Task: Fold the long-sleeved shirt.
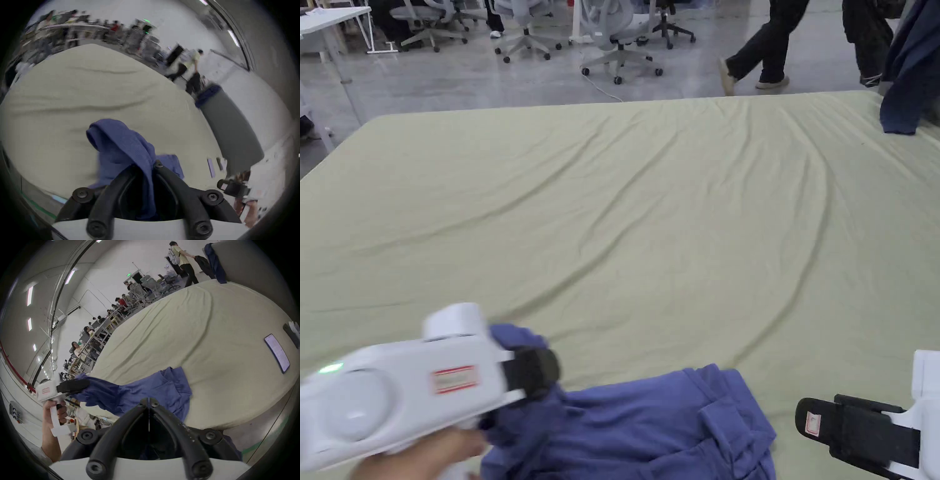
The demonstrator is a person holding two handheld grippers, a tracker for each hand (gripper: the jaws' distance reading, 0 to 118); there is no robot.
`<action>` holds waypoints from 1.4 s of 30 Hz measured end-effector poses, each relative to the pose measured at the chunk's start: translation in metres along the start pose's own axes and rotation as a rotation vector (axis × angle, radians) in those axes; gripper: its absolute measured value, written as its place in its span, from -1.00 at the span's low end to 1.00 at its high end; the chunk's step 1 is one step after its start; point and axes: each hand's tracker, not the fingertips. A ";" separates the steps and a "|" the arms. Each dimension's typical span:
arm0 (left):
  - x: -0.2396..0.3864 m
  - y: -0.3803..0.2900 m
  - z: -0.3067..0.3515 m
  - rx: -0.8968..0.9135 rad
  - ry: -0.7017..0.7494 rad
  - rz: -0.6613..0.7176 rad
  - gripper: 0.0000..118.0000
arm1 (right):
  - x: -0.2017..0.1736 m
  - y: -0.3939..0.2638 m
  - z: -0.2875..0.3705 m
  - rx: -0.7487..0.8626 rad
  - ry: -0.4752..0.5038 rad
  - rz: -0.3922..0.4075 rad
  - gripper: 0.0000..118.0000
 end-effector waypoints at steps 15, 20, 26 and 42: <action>0.086 -0.015 -0.083 -0.021 -0.404 0.165 0.95 | 0.075 -0.006 0.075 0.100 -0.017 -0.141 -0.95; 0.049 0.009 -0.007 0.198 -0.191 0.152 0.94 | 0.079 -0.003 0.063 0.099 0.019 -0.153 -0.95; 0.048 -0.050 -0.073 -0.013 0.444 -0.284 -0.92 | 0.072 -0.006 0.049 0.073 0.034 -0.143 -0.95; 0.161 -0.094 -0.122 -0.107 -0.199 -0.156 -0.93 | 0.075 0.012 0.074 0.123 -0.197 -0.189 -0.95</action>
